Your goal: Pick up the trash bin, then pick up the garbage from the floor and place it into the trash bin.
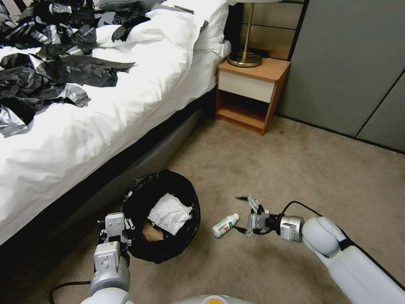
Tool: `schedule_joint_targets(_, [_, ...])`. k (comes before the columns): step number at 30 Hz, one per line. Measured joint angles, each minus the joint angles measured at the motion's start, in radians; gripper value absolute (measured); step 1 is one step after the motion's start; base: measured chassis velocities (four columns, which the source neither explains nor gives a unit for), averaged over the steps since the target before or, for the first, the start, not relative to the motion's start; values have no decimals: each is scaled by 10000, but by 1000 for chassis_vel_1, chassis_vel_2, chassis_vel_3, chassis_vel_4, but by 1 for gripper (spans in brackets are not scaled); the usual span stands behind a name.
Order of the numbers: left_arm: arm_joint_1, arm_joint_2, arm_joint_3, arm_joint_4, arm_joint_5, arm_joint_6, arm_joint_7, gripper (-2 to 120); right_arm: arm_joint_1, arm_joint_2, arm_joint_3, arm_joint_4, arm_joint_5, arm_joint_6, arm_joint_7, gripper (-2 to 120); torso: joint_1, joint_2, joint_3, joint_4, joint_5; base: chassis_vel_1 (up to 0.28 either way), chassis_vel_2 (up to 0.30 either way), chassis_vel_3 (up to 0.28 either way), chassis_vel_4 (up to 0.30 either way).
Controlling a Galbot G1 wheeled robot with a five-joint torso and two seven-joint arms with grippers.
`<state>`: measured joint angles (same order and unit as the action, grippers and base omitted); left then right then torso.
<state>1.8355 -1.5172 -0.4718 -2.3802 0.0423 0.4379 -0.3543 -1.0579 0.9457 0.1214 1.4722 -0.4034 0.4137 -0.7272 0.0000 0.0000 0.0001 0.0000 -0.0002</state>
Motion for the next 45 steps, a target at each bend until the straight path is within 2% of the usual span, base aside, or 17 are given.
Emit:
schedule_joint_targets(6, [-70,-16,-12,133,12,0,-2,0,712,524,-316,-1317,-919,538,-447,100,0,0,0,1,0,0,0,0,0])
schedule_joint_targets(20, [-161,-39,17,325,19,35,-3,0,1412,1724,-425,-3314,-1234,725,-99,100,-1,0,-1,-1,-1,0,0,0,0])
schedule_joint_targets(28, [-104,-29,18,349,46,42,-4,0,1749,2244,-530,-3968,-1351,750,65,100,-1,0,0,0,1,0,0,0,0])
schedule_joint_targets(45, [-73,-117,40,400,131,17,-9,0,2523,2844,-853,-5333,-1430,884,344,100,-1,0,0,0,1,0,0,0,0])
